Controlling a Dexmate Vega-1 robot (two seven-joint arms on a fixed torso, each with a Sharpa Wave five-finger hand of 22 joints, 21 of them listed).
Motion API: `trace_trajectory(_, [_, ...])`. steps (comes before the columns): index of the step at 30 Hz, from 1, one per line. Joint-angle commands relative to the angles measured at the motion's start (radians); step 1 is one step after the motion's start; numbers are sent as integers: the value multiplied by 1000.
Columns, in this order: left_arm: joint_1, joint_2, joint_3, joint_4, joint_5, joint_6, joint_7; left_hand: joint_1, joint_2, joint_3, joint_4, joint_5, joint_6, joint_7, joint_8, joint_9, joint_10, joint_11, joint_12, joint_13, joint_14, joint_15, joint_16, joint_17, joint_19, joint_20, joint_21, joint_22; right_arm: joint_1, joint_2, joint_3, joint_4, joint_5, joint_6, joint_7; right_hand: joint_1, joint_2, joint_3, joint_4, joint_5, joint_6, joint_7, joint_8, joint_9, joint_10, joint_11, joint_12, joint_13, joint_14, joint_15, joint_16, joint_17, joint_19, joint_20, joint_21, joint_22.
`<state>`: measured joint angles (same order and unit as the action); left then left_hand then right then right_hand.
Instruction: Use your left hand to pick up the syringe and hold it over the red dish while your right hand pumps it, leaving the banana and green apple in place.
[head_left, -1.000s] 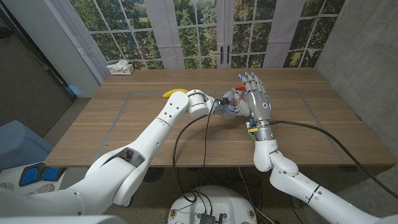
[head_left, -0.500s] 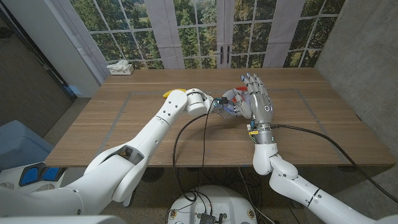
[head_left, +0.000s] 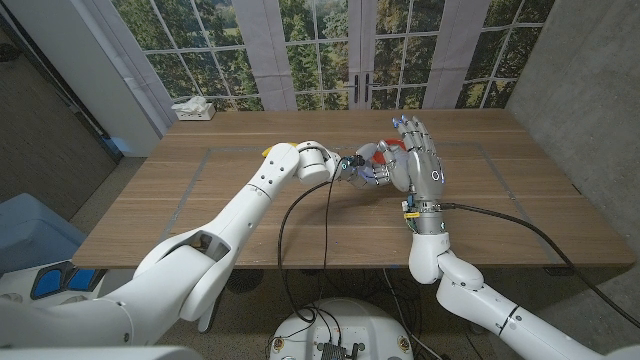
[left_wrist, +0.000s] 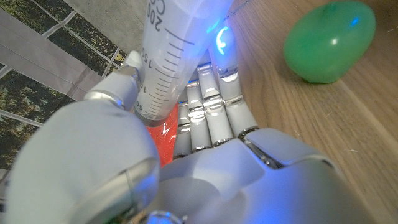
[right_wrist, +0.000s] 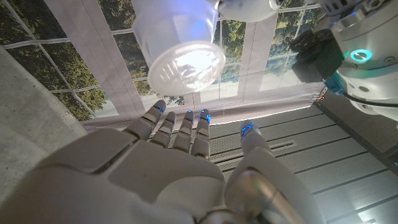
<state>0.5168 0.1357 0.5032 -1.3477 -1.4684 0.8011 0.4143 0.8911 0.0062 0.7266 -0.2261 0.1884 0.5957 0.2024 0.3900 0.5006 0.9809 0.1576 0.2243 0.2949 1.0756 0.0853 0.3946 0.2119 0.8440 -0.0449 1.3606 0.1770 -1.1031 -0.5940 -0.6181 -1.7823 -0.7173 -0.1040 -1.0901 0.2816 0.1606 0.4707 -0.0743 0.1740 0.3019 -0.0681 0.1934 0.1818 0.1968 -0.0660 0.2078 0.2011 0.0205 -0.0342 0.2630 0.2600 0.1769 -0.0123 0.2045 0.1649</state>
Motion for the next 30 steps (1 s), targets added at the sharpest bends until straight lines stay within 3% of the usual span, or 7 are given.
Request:
trace_trajectory(1, [-25,-5,13,31,55,-2,-66,120,129,67,43,6,227,-43,52,111,313,-318,0,6,267,-316,5,3,50,-164,-3,0,-36,39,85,14,-7,98,-27,-9,-3,-7,1,-3,14,2,9,2,8,6,9,3,13,-70,6,3,12,-3,7,6])
trace_trajectory(18, [-16,26,44,-35,191,-53,-132,115,129,66,45,6,223,-49,47,105,309,-319,-1,10,263,-316,2,3,45,-164,-6,0,-72,96,190,46,42,218,-27,-26,0,-16,12,-2,30,2,10,2,24,14,13,3,34,-70,15,5,34,1,10,6])
trace_trajectory(30, [2,47,42,-80,228,-67,-152,111,131,65,47,6,217,-59,42,100,302,-318,0,17,257,-316,-2,3,40,-164,-9,0,-74,83,209,66,191,325,-17,-30,3,-17,13,0,39,9,10,3,34,19,14,3,52,-62,22,4,47,-1,9,6])
